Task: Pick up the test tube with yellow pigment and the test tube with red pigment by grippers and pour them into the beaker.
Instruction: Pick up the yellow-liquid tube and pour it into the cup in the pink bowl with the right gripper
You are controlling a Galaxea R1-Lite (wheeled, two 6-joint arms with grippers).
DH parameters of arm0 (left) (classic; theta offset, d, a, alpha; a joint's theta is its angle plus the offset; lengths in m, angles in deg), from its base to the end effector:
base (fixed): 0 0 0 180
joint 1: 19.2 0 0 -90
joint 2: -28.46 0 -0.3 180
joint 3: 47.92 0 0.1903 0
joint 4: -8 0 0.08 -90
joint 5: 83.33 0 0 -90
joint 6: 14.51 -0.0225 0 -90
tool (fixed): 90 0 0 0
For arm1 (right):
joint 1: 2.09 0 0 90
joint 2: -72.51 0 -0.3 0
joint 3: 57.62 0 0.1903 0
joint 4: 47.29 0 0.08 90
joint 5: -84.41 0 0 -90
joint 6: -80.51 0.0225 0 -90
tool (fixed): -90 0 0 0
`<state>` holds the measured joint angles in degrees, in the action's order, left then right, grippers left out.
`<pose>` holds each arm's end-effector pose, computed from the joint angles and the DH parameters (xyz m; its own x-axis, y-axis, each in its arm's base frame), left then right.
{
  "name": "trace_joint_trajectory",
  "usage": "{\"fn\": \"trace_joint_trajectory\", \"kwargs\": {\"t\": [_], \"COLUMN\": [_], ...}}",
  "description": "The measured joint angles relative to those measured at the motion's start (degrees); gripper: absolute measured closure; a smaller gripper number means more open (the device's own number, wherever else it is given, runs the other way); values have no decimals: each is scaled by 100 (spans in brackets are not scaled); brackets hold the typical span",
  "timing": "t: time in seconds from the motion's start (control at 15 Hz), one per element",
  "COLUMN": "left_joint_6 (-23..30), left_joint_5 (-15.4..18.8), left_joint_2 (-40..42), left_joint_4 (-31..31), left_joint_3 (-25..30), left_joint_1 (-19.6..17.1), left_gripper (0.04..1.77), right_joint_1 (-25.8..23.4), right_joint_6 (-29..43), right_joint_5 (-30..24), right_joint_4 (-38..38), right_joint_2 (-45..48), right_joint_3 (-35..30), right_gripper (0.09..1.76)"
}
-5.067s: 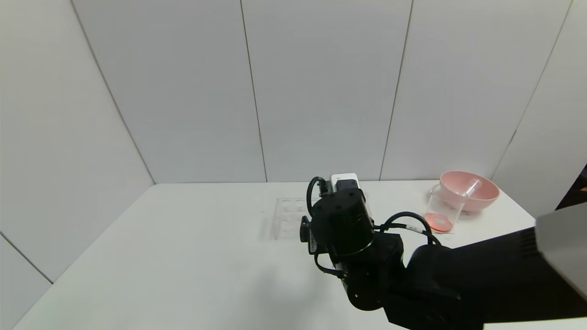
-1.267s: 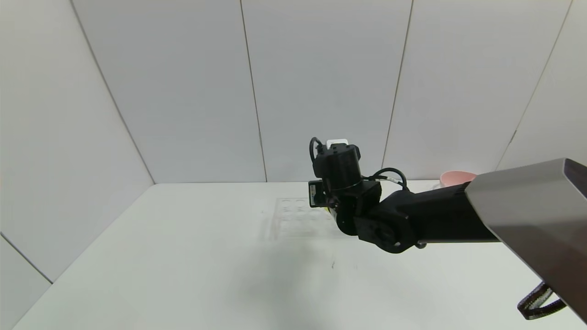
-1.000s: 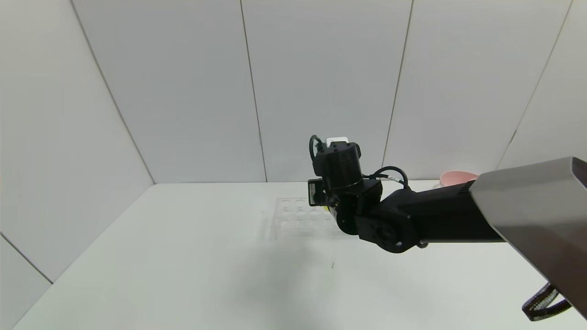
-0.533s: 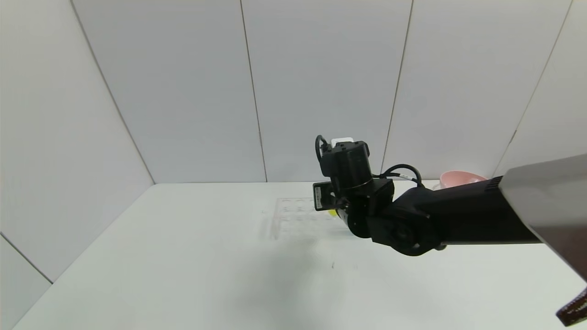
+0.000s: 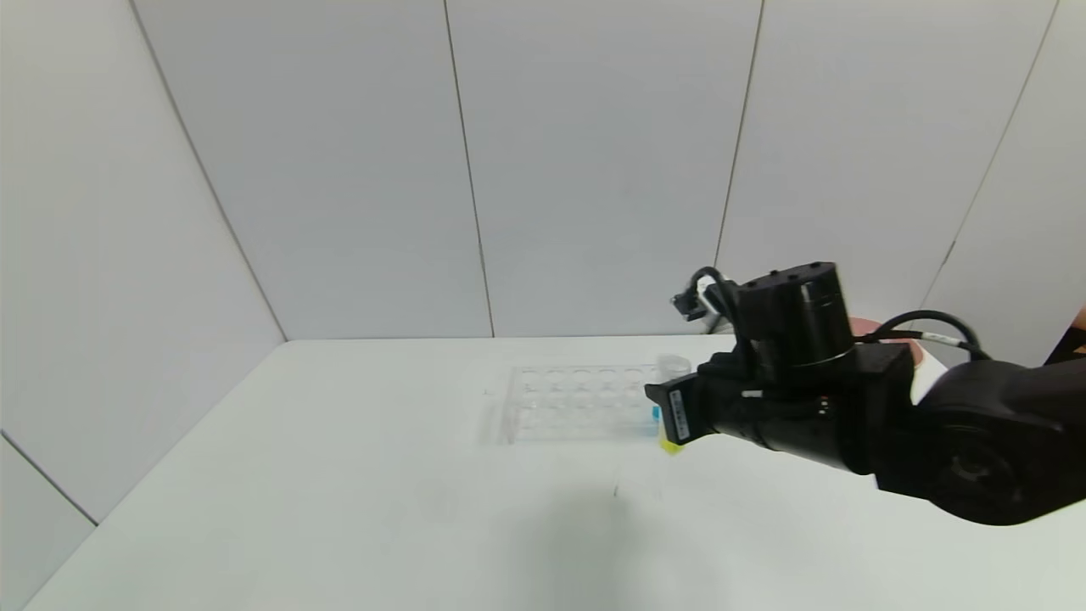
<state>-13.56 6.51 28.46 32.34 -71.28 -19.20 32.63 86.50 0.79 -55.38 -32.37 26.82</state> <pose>-0.0228 0.0001 0.0737 0.9998 0.0028 -0.0171 -0.0031 0.9999 -0.0165 0.2852 0.1946 0.1746 0.7810 0.4060 -0.4747 -0.4422 0.8961 0.0389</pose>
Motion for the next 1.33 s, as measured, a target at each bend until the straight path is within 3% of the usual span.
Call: {"fn": "trace_joint_trajectory", "kwargs": {"t": [0.27,0.6,0.93,1.33], "left_joint_6": [0,0,0,0], "left_joint_5": [0,0,0,0], "left_joint_2": [0,0,0,0], "left_joint_4": [0,0,0,0], "left_joint_3": [0,0,0,0], "left_joint_1": [0,0,0,0], "left_gripper": [9,9,9,9], "right_joint_1": [-1152,-2753,-4073,-5149], "right_joint_6": [-1006,-2249,-3417,-5298], "right_joint_5": [-1157,-2400,-2994,-3150], "right_joint_4": [-332,-1666,-2701,-3981], "right_joint_2": [830,1471,1417,568], "right_joint_3": [-767,-735,-74,1346], "right_gripper": [133,133,133,133]}}
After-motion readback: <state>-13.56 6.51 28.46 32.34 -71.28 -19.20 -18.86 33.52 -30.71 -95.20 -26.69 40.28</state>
